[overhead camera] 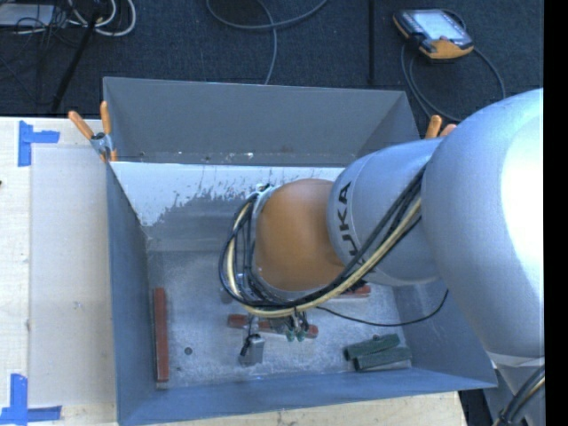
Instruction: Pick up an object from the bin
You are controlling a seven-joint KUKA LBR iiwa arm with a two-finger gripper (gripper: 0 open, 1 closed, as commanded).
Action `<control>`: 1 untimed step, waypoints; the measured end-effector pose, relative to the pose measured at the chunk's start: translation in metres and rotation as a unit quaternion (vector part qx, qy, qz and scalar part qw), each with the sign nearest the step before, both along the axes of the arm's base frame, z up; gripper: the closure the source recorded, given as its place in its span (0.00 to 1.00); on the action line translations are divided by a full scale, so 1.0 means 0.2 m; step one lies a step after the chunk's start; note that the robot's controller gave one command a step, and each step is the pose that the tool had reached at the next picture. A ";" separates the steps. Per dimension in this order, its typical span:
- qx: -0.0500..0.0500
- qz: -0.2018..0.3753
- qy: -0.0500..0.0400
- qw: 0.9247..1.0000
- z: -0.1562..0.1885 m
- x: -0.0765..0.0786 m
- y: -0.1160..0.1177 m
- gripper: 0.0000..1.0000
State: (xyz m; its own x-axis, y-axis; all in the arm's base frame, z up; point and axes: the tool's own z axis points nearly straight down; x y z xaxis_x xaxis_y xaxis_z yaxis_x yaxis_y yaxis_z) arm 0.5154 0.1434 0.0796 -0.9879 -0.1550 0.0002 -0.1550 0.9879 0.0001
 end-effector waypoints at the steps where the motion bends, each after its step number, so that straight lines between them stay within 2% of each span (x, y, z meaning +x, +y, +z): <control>1: 0.000 -0.002 0.000 1.000 0.00 0.00 0.00 1.00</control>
Offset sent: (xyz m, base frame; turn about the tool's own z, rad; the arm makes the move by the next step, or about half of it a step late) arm 0.0000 0.0000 0.0000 0.0000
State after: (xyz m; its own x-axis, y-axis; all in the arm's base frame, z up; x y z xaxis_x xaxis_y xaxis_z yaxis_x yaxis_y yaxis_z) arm 0.5152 0.1431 0.0794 -0.9884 -0.1517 0.0008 -0.1517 0.9884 0.0006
